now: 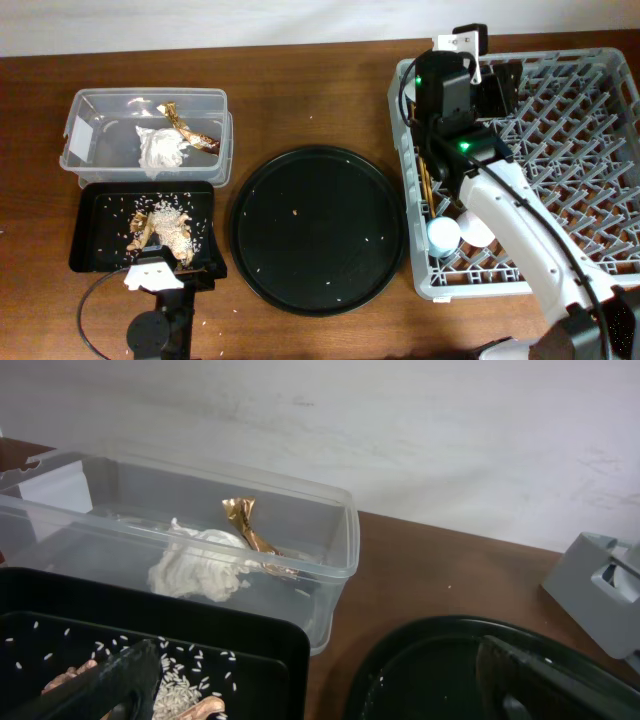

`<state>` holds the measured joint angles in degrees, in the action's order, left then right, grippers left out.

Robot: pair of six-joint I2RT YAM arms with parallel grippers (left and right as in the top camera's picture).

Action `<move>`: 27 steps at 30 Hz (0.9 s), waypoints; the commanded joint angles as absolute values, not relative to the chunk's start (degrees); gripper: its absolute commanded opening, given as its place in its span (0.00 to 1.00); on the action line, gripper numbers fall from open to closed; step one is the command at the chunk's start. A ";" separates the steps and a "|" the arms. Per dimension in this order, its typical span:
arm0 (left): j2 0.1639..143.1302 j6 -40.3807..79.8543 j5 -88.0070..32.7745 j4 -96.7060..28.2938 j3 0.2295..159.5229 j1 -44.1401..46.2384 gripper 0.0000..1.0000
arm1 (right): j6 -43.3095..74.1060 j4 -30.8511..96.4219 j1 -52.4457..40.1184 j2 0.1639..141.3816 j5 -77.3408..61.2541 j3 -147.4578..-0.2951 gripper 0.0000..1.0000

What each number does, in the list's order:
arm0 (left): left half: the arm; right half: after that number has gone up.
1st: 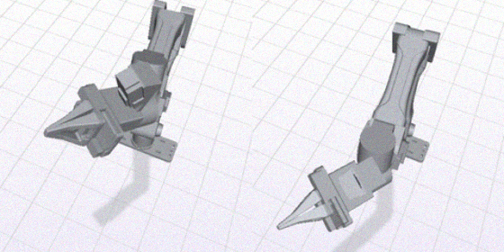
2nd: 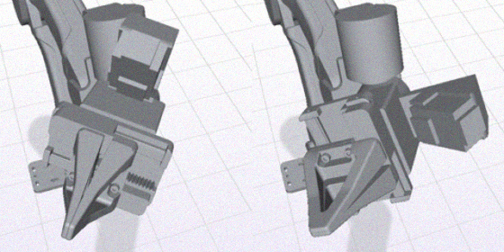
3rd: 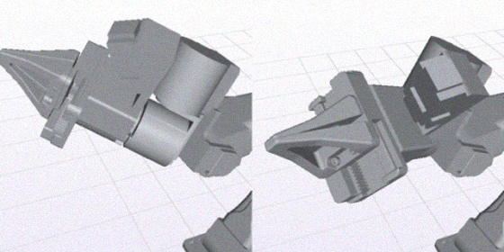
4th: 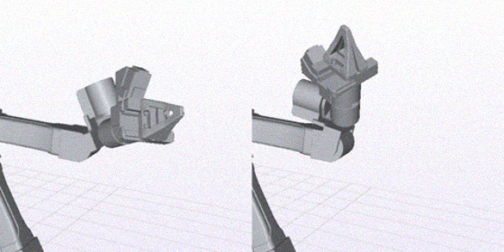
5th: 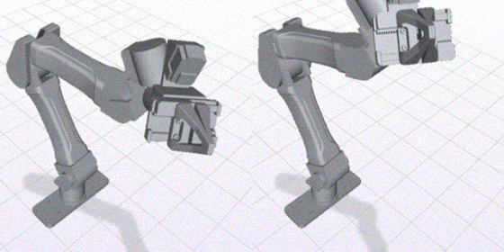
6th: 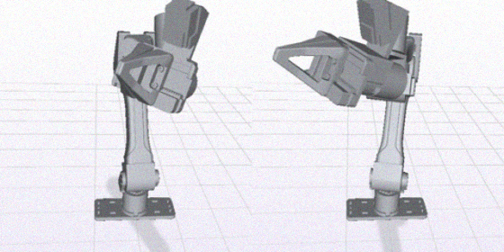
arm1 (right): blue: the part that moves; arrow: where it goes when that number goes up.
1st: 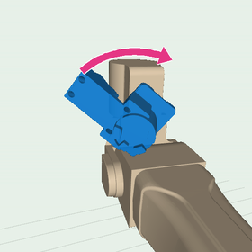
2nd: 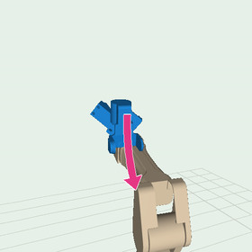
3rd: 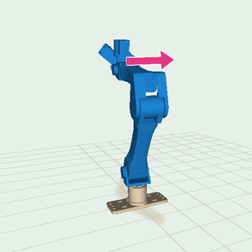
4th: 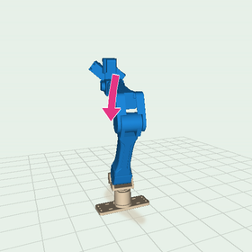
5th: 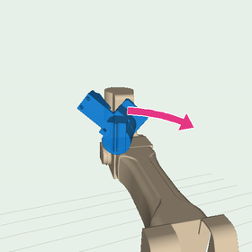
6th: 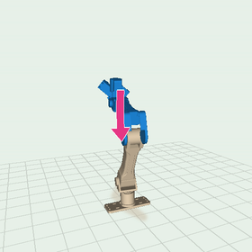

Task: Sort waste into correct bins and load items into the dishwasher rack

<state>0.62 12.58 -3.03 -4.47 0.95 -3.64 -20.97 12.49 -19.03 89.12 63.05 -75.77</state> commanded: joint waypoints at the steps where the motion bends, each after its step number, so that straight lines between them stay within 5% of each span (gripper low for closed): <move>1: 0.34 11.44 -3.25 -4.34 0.51 -3.42 0.99 | -19.35 15.73 -24.80 83.42 64.82 -76.82 0.66; 5: 0.34 11.44 -3.25 -4.34 0.51 -3.42 0.99 | -3.97 37.65 -42.87 71.61 38.68 -76.86 0.78; 7: 0.34 11.44 -3.25 -4.34 0.51 -3.42 0.99 | 4.80 42.85 -49.78 68.38 22.48 -76.84 0.99; 10: 0.34 11.44 -3.27 -4.34 0.51 -3.42 0.99 | 13.15 48.07 -53.63 65.67 11.49 -76.84 0.99; 19: 0.34 11.44 -3.25 -4.34 0.51 -3.42 0.99 | 6.24 53.60 -53.54 55.13 30.96 -76.84 0.99; 22: 0.34 11.44 -3.25 -4.34 0.51 -3.42 0.99 | -1.76 53.21 -44.73 44.77 24.97 -76.55 0.99; 27: 0.34 11.44 -3.25 -4.34 0.51 -3.42 0.99 | -2.59 53.25 -17.28 31.38 9.28 -68.79 0.99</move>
<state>0.69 12.58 -3.03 -4.45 0.95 -3.64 -0.93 53.01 -26.15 35.35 17.61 -74.22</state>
